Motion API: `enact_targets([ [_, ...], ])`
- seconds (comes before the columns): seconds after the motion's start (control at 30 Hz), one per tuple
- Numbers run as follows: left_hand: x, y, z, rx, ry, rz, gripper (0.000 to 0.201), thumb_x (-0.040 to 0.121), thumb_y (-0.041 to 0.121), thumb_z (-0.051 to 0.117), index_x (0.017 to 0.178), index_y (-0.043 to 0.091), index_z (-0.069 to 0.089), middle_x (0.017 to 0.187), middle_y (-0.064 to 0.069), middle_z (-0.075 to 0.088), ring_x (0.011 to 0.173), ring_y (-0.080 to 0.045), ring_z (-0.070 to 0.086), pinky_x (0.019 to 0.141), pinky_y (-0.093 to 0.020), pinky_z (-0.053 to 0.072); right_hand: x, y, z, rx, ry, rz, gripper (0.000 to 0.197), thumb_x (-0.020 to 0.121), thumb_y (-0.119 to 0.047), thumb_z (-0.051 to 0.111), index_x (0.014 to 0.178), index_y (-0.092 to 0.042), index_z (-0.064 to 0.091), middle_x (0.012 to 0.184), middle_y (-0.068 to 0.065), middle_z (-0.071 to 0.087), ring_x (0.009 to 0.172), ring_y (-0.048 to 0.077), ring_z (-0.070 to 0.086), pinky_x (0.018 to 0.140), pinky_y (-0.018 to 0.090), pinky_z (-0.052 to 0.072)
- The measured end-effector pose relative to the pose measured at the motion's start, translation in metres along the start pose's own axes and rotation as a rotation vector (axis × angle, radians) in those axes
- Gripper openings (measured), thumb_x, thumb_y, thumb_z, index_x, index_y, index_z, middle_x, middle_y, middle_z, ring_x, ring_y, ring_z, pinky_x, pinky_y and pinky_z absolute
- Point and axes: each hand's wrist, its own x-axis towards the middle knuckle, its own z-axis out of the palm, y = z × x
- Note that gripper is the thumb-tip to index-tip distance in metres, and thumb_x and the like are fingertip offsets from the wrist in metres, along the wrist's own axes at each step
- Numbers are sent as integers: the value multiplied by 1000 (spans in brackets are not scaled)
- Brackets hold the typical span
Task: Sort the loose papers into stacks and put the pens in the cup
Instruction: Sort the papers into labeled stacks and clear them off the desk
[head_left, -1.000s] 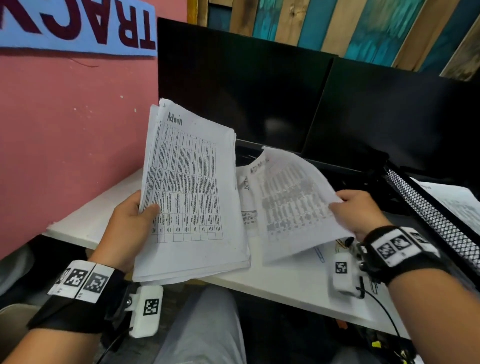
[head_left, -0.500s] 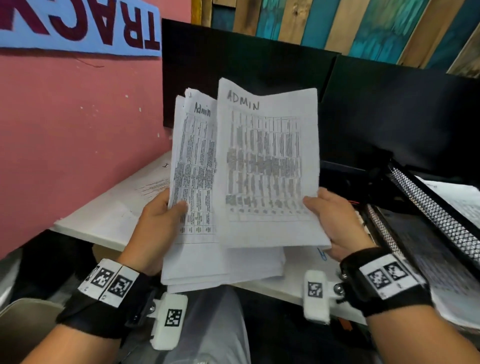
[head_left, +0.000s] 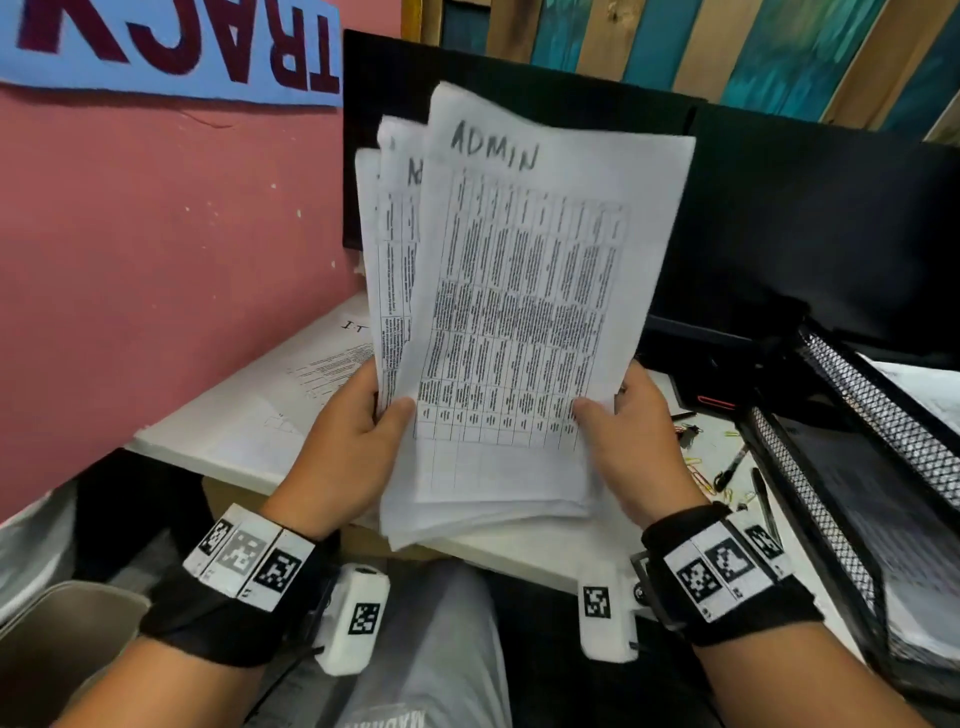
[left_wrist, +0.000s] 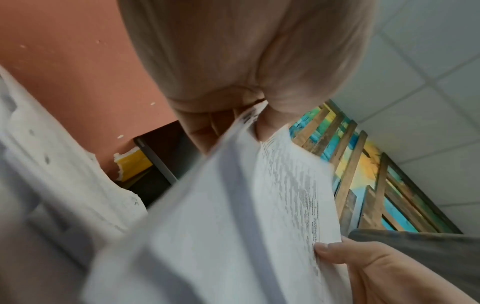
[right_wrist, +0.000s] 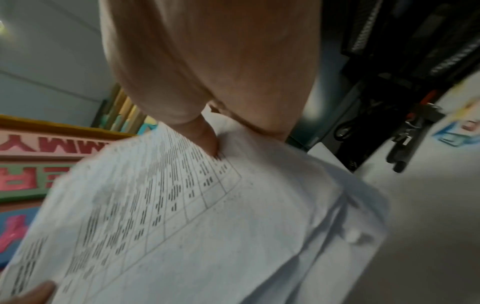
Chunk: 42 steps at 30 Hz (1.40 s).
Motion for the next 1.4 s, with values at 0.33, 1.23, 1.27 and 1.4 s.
enact_targets([
  [0.33, -3, 23, 3, 106, 56, 169, 40, 107, 10, 47, 142, 27, 53, 128, 34, 59, 118, 23, 51, 91, 4, 36, -5, -4, 6, 112, 140, -173, 45, 102, 6, 54, 138, -20, 51, 121, -25, 60, 102, -30, 55, 85, -8, 39],
  [1.23, 6, 2, 75, -241, -48, -55, 27, 110, 20, 46, 130, 25, 64, 121, 7, 74, 119, -15, 67, 102, -40, 51, -31, 33, -30, 748, -92, 573, 31, 107, -23, 58, 136, -13, 62, 128, 16, 74, 116, 37, 72, 81, 49, 65],
  [1.27, 1, 1, 80, -188, -102, -57, 26, 109, 25, 48, 129, 23, 64, 115, 7, 75, 118, -17, 68, 100, -42, 53, -33, 36, -34, 733, -76, 559, 30, 108, -17, 56, 137, -13, 62, 126, 14, 75, 116, 36, 72, 80, 48, 64],
  [1.4, -16, -11, 93, -162, -287, -87, 46, 93, 62, 58, 108, 21, 69, 91, 0, 80, 84, -25, 77, 72, -38, 61, -42, 43, -61, 709, 58, 589, 27, 109, -7, 50, 132, -8, 64, 116, 11, 78, 102, 28, 74, 61, 34, 63],
])
